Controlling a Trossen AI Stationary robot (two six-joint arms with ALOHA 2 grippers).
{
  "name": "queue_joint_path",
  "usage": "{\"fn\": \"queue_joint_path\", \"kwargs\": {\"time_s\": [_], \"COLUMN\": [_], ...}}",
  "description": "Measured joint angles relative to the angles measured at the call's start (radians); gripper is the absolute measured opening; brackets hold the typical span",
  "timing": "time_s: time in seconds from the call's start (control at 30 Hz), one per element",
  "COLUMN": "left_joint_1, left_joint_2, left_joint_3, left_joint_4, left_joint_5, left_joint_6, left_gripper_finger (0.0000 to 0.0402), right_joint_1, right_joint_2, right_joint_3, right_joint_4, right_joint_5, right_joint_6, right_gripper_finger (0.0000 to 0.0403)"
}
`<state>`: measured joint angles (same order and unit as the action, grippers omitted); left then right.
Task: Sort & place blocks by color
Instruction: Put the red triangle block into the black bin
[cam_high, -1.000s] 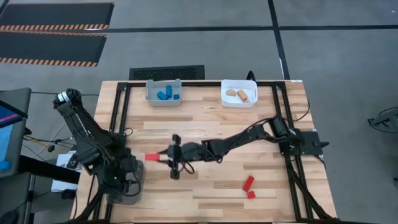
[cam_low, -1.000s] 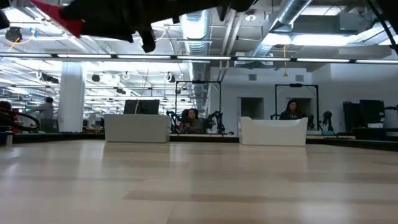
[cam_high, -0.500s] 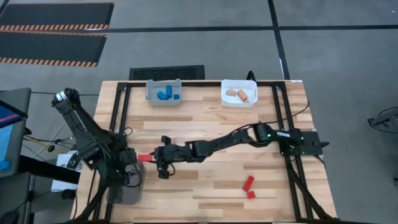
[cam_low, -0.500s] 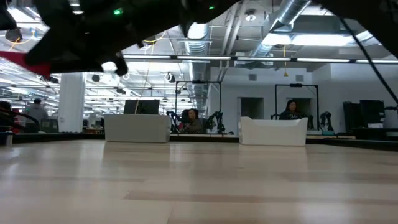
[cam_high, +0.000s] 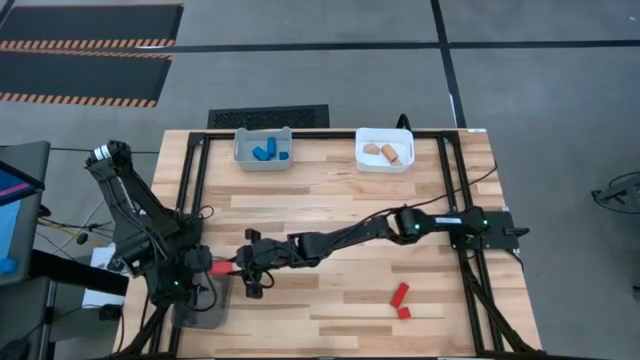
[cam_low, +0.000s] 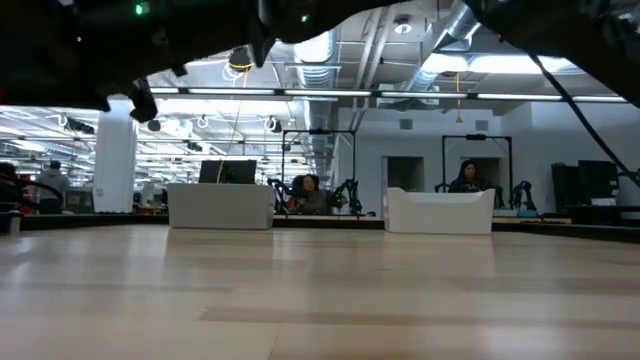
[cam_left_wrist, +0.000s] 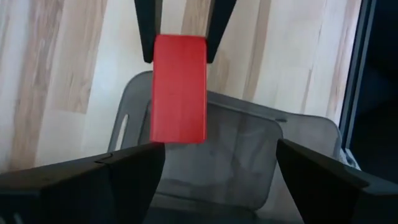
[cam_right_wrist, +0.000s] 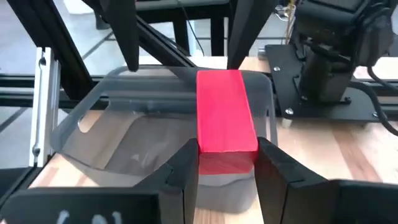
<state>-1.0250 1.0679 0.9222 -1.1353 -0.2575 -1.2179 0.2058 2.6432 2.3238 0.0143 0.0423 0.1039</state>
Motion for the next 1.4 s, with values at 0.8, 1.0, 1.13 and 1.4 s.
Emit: {"fn": "queue_joint_path", "kwargs": {"time_s": [0.8, 1.0, 1.13, 1.4], "left_joint_1": [0.050, 0.050, 0.050, 0.050], "left_joint_2": [0.002, 0.002, 0.002, 0.002], "left_joint_3": [0.000, 0.000, 0.000, 0.000], "left_joint_4": [0.001, 0.000, 0.000, 0.000], "left_joint_5": [-0.038, -0.039, -0.043, -0.044], "left_joint_6": [0.052, 0.055, 0.055, 0.054], "left_gripper_finger": [0.0304, 0.0304, 0.0304, 0.0304], "right_joint_1": [-0.008, -0.019, -0.026, -0.039], "right_joint_2": [0.073, 0.076, 0.076, 0.075], "right_joint_3": [0.029, 0.028, 0.028, 0.028], "right_joint_4": [0.104, 0.088, 0.100, 0.106], "right_joint_5": [-0.069, -0.067, -0.067, -0.067], "right_joint_6": [-0.132, -0.171, -0.228, -0.290], "right_gripper_finger": [0.0128, 0.0128, 0.0133, 0.0147]}}
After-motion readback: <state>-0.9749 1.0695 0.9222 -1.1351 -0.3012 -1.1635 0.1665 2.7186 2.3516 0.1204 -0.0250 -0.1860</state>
